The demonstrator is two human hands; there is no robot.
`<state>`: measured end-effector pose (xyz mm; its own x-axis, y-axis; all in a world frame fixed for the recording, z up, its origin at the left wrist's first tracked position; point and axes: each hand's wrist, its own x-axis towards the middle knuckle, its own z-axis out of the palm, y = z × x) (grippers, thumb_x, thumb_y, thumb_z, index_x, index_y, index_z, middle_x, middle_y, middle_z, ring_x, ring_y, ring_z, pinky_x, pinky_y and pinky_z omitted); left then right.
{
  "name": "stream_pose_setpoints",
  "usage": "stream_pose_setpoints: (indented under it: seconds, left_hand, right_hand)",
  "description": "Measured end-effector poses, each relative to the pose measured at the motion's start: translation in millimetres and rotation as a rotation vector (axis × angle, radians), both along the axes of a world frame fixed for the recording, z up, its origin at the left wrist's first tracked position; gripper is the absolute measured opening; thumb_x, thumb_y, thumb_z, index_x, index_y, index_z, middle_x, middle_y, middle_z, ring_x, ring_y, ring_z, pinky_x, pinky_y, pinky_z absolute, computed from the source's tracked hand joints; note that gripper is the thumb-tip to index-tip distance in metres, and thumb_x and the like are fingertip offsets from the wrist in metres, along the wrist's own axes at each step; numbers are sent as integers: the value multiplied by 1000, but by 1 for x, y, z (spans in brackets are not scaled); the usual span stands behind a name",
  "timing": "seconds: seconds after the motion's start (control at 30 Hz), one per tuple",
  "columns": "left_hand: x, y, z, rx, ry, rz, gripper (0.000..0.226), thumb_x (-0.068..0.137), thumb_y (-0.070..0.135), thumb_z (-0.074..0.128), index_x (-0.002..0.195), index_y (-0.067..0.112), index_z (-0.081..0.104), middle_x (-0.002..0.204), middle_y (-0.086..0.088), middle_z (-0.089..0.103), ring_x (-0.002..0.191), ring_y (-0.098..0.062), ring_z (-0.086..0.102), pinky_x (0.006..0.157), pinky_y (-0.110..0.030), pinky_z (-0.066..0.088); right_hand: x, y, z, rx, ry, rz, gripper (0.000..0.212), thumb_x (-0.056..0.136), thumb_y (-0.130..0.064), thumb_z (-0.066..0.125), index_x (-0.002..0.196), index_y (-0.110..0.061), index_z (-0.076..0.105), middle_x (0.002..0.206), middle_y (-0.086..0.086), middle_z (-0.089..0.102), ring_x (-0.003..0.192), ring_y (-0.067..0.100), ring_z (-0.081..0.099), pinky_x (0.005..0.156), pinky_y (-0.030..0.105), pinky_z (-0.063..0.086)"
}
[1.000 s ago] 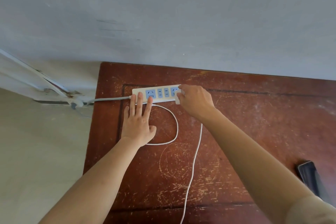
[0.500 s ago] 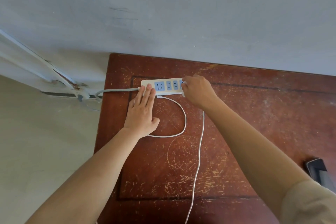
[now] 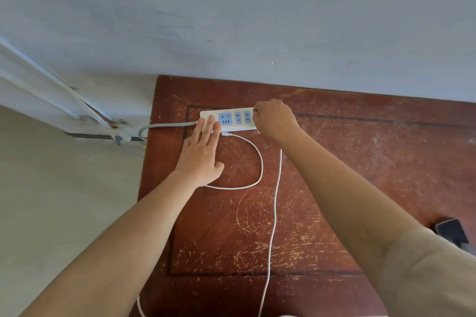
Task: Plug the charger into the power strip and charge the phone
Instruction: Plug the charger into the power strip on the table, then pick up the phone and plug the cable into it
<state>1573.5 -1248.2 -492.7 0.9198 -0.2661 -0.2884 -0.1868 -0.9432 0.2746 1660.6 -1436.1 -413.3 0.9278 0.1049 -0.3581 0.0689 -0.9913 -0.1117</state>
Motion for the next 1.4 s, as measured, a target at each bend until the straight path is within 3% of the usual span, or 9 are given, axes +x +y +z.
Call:
stream_pose_setpoints:
  seconds: [0.17,0.3,0.47,0.63,0.73,0.9,1.03,1.17,1.4]
  left_hand:
    - [-6,11,26,-71,-29,29,72,92,28,58,153,13,23,167,-9,10,153,-28,8,116,-55,34]
    - [-48,27,24,-99,-69,127,58,97,28,51,150,11,33,164,-14,19,151,-31,17,115,-55,32]
    - [-113,38,8,-117,-86,118,41,96,33,57,131,10,57,155,-20,39,145,-36,33,113,-56,37]
    - [-163,42,1,-71,-222,77,20,97,23,48,92,13,64,108,-12,64,106,-31,60,83,-44,54]
    - [-175,44,4,-91,-210,88,4,93,13,63,89,12,62,87,-6,61,80,-25,57,66,-38,54]
    - [-184,49,1,-162,-213,157,7,90,6,65,88,9,59,79,-6,60,69,-25,57,62,-39,49]
    - [-189,48,-8,-218,-228,181,1,94,8,60,93,8,60,83,-7,63,74,-27,59,69,-44,48]
    - [-195,46,1,-328,-191,232,7,98,13,54,99,9,60,85,-5,65,74,-25,62,65,-40,52]
    - [-218,1,38,-467,-193,236,9,99,23,50,97,19,57,80,5,62,68,-10,58,58,-16,40]
  right_hand:
    - [-24,2,15,-95,-256,31,44,94,-38,56,130,-13,52,125,14,56,113,34,54,94,44,43]
    - [-63,13,14,139,-495,91,38,87,-23,66,123,-9,63,114,16,64,99,35,61,83,47,49]
    - [-125,30,-13,169,-333,77,34,91,-21,59,123,-10,60,120,18,61,106,37,61,91,49,51]
    - [-190,29,-55,138,45,-200,51,103,-25,45,151,-14,31,161,21,20,147,38,20,118,50,28]
    - [-209,25,-58,296,-1,-320,48,97,-5,51,144,-12,45,148,15,42,134,34,41,107,43,43]
    - [-224,29,-55,431,141,-595,77,80,-1,61,149,-21,30,118,6,62,105,26,61,86,38,52]
    - [-241,32,-54,490,198,-586,39,80,-5,58,109,-29,65,93,0,68,87,21,64,72,30,53]
    - [-249,27,-28,898,208,-823,37,84,1,53,64,-29,63,63,-8,61,56,11,50,46,21,40]
    - [-274,-62,41,1787,60,-990,23,80,-10,59,63,-23,53,61,1,56,56,17,54,51,28,46]
